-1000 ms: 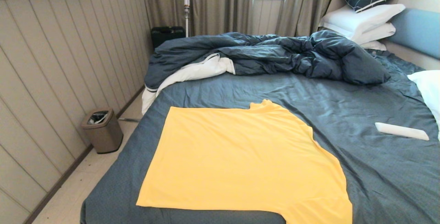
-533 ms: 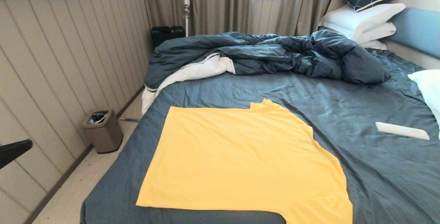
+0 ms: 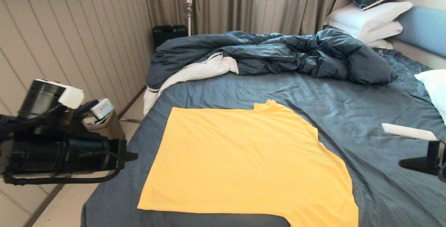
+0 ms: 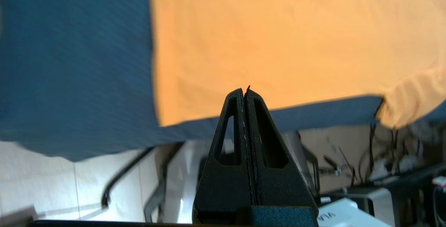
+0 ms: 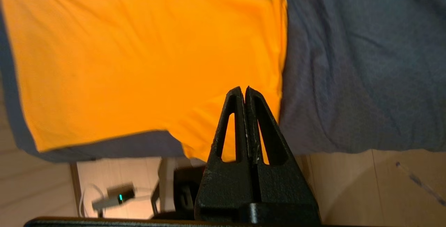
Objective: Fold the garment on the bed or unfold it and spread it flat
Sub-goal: Fold the yellow T-shirt
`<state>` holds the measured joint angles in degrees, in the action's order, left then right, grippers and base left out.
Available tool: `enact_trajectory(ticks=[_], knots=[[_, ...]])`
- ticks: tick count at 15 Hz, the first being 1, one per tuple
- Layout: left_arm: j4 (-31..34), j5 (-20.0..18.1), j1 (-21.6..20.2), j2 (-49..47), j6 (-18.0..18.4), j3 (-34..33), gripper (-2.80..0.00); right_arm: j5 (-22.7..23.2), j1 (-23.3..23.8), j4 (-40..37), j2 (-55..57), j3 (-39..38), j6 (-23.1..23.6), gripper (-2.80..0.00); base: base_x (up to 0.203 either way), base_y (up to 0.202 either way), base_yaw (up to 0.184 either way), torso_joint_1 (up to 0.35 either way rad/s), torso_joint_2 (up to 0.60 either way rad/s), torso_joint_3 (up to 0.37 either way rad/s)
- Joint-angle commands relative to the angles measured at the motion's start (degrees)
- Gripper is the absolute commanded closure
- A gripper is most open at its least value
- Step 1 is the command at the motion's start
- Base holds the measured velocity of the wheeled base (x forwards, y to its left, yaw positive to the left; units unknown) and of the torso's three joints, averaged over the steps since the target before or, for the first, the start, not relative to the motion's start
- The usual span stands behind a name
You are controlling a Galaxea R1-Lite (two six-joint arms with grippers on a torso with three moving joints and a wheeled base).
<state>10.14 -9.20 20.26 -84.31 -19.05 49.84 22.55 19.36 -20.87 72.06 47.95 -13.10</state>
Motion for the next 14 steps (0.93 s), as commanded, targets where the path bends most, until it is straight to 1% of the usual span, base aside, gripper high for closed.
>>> enact_trajectory(ticks=[1, 2, 3, 4, 6, 7, 10, 14], knots=[[0.06, -0.09, 2.5, -7.94, -1.21, 1.78, 0.0, 1.05, 1.94, 0.05, 5.98, -1.94, 2.38, 0.0, 0.0, 0.0, 0.0, 0.0, 0.0, 0.0], [-0.08, -0.22, 3.07, -10.19, -2.02, 2.34, 0.0, 1.28, 1.93, 0.12, 7.07, -3.05, 3.55, 0.0, 0.0, 0.0, 0.0, 0.0, 0.0, 0.0], [-0.8, -0.75, 3.39, -11.72, -2.5, 2.55, 0.0, 1.52, 1.92, 0.21, 7.35, -4.32, 4.41, -0.31, 0.0, 0.0, 0.0, 0.0, 0.0, 0.0], [-1.81, -1.8, 3.46, -13.02, -3.1, 2.72, -2.8, 2.38, 1.91, 0.24, 7.83, -5.13, 5.25, -2.8, 0.0, 0.0, 0.0, 0.0, 0.0, 0.0], [-2.87, -3.67, 3.53, -15.78, -4.16, 3.75, -2.8, 4.25, 1.83, 0.22, 9.29, -6.08, 5.87, -2.8, 0.0, 0.0, 0.0, 0.0, 0.0, 0.0], [-3.39, -3.97, 3.55, -17.04, -4.35, 4.08, -2.8, 4.61, 1.82, 0.3, 9.5, -6.38, 5.89, -2.8, 0.0, 0.0, 0.0, 0.0, 0.0, 0.0], [-8.09, -3.99, 3.52, -20.19, -4.57, 4.46, -2.8, 5.41, 1.82, 0.45, 7.71, -6.4, 5.89, -2.8, 0.0, 0.0, 0.0, 0.0, 0.0, 0.0], [-9.13, -4.06, 4.09, -24.85, -5.86, 5.93, -2.8, 5.75, 1.73, 2.94, 5.8, -6.45, 5.77, -2.8, 0.0, 0.0, 0.0, 0.0, 0.0, 0.0]])
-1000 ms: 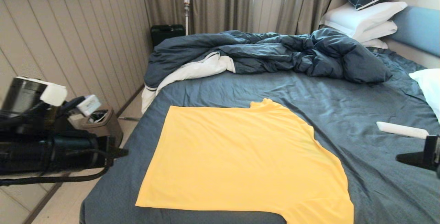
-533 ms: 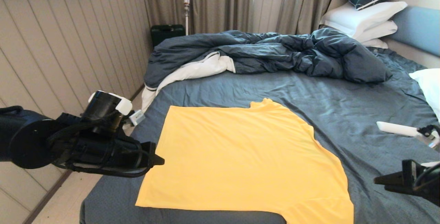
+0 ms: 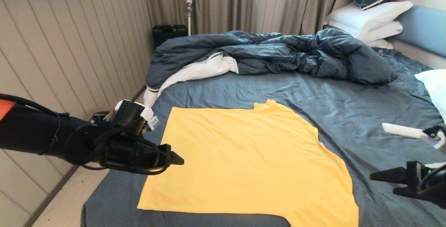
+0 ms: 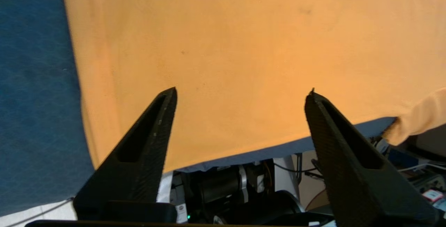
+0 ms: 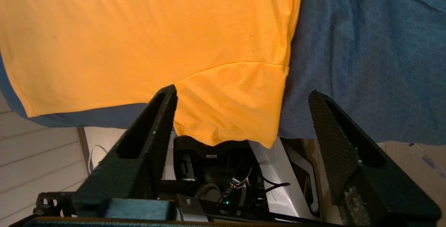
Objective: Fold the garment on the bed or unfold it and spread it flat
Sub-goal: Fold the yellow T-shirt
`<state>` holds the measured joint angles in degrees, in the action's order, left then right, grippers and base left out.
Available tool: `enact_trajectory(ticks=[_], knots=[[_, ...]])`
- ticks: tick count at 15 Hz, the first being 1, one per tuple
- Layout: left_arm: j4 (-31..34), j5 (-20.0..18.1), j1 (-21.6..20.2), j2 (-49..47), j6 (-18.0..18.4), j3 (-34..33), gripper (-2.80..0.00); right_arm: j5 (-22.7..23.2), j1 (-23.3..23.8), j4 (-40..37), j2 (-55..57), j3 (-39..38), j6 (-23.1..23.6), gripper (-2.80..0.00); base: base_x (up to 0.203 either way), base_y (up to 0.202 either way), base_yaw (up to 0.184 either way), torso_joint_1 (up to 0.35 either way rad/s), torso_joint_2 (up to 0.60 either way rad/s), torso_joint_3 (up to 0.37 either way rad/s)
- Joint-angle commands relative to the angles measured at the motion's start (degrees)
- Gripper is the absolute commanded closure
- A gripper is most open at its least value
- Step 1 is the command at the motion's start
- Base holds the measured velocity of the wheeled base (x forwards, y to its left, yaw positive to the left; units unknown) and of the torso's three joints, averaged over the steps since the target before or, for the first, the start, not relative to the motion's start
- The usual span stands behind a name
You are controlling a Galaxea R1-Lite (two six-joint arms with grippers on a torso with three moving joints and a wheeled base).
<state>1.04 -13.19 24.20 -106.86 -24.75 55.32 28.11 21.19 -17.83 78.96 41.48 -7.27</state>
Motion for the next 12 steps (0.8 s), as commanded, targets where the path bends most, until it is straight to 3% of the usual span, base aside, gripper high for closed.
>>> enact_trajectory(ticks=[1, 6, 12], knots=[[-0.07, -0.08, 0.14, -3.06, -0.21, 0.71, -2.8, 0.19, -0.21, -0.09, -1.56, -0.17, -0.06, -2.8, 0.0, 0.0, 0.0, 0.0, 0.0, 0.0], [-0.15, -0.08, -0.03, -3.09, -0.13, -1.89, -2.8, 0.76, -0.27, 2.1, 1.1, -6.18, 0.17, -2.8, 0.0, 0.0, 0.0, 0.0, 0.0, 0.0], [-3.65, -0.6, -0.47, -3.58, -0.2, -2.3, -2.8, 0.43, -1.21, 17.46, 12.79, -18.58, 3.79, -2.8, 0.0, 0.0, 0.0, 0.0, 0.0, 0.0]])
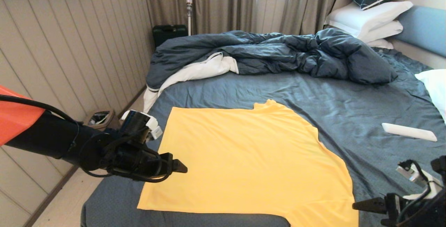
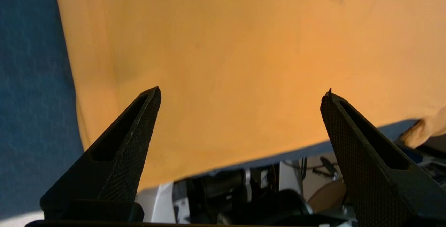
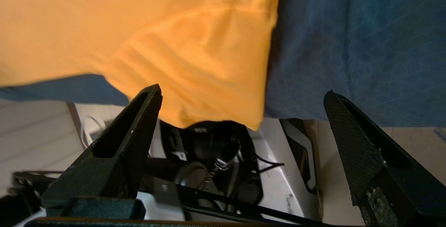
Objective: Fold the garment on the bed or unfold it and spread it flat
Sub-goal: Fold the yellow T-shirt
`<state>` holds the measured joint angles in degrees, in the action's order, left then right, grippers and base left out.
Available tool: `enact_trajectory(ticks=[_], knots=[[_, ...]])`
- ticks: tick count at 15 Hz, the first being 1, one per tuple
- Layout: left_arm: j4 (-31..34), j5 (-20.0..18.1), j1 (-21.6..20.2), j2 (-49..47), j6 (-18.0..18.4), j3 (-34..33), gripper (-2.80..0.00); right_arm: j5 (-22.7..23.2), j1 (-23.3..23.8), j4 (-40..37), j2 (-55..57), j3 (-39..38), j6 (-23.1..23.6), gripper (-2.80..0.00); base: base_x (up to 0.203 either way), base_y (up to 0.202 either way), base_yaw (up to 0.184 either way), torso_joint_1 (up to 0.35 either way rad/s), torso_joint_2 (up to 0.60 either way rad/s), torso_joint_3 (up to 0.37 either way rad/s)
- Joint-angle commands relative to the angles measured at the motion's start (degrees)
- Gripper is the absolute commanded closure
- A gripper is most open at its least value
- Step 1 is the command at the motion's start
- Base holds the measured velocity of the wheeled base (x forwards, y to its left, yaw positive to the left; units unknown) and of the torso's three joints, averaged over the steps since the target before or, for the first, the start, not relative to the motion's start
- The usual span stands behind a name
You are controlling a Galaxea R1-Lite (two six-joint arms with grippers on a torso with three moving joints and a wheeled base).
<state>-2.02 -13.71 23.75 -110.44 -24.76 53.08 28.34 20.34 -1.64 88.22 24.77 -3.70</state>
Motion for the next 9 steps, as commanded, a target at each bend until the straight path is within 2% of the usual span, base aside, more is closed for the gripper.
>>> enact_trajectory(ticks=[1, 9], knots=[[-1.15, 0.0, -0.02, -0.19, -0.29, 0.01, -2.8, 0.21, -1.87, 2.86, 3.68, -3.41, 0.96, -2.8, 0.0, 0.0, 0.0, 0.0, 0.0, 0.0], [-1.23, -0.08, -0.02, -0.57, -0.37, 0.27, -2.8, 0.24, -4.93, 3.81, -1.74, -11.58, 1.49, -2.8, 0.0, 0.0, 0.0, 0.0, 0.0, 0.0]])
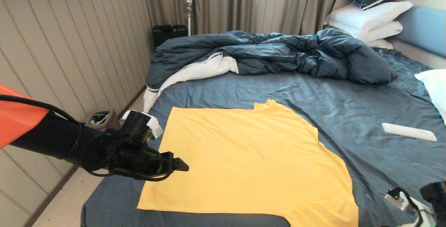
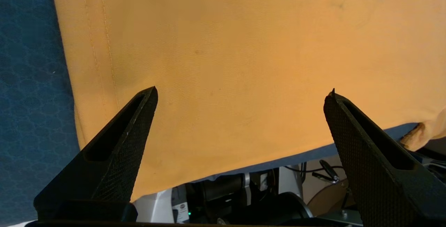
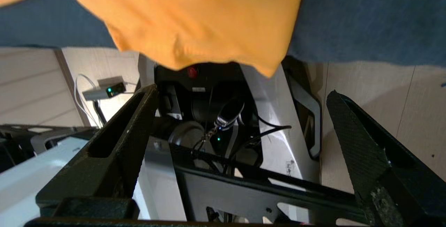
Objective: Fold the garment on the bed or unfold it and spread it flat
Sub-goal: Fold the yellow T-shirt
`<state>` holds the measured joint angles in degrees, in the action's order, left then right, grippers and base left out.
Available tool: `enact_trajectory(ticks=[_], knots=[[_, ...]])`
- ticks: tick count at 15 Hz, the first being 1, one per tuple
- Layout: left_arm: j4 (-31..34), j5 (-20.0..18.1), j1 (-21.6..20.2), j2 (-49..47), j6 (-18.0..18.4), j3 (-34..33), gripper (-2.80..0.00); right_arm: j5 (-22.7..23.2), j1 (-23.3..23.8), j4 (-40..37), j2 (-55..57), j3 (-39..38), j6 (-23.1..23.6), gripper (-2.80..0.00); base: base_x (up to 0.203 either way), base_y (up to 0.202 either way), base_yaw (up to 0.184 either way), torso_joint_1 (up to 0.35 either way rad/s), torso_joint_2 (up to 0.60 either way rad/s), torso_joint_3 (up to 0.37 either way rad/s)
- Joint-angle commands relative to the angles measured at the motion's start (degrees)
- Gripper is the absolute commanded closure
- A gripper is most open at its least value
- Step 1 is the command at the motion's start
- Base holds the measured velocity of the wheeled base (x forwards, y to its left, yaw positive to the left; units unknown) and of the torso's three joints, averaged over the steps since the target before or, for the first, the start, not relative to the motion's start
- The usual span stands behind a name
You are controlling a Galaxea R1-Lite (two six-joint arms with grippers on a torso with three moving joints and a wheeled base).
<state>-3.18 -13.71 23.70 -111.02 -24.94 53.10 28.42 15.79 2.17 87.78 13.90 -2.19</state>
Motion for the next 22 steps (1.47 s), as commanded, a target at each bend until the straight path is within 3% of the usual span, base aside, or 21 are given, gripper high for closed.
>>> enact_trajectory(ticks=[1, 4, 8, 15, 20, 21, 22], knots=[[-0.07, -0.17, 0.03, -0.07, -0.19, 0.51, -2.8, 0.18, -0.43, 0.09, -0.01, -0.79, -0.02, -2.8, 0.0, 0.0, 0.0, 0.0, 0.0, 0.0], [-0.73, -0.17, -0.01, 0.01, -0.37, 0.77, -2.8, 0.18, -0.73, 2.52, 4.3, -1.0, -0.01, -2.8, 0.0, 0.0, 0.0, 0.0, 0.0, 0.0], [-1.57, 0.36, -0.06, -0.78, -0.28, 1.38, -2.8, 0.3, -2.63, 12.28, 8.63, -4.42, -0.05, -2.8, 0.0, 0.0, 0.0, 0.0, 0.0, 0.0], [-1.57, 0.36, -0.23, -0.6, -0.19, 1.91, -2.8, 1.68, -5.28, 40.6, 20.26, -13.78, -0.15, -2.8, 0.0, 0.0, 0.0, 0.0, 0.0, 0.0], [-1.48, 0.36, -0.23, -0.6, -0.19, 2.0, -2.8, 1.64, -5.68, 42.3, 21.11, -13.9, -0.53, -2.8, 0.0, 0.0, 0.0, 0.0, 0.0, 0.0], [-1.56, 0.36, -0.23, -0.5, -0.19, 2.0, -2.8, 1.64, -5.68, 42.22, 21.11, -13.9, -0.53, 0.0, 0.0, 0.0, 0.0, 0.0, 0.0, 0.0], [-1.48, 0.36, -0.23, -0.43, -0.19, 2.0, -2.8, 1.64, -5.68, 42.3, 21.11, -13.9, -0.53, 0.0, 0.0, 0.0, 0.0, 0.0, 0.0, 0.0]])
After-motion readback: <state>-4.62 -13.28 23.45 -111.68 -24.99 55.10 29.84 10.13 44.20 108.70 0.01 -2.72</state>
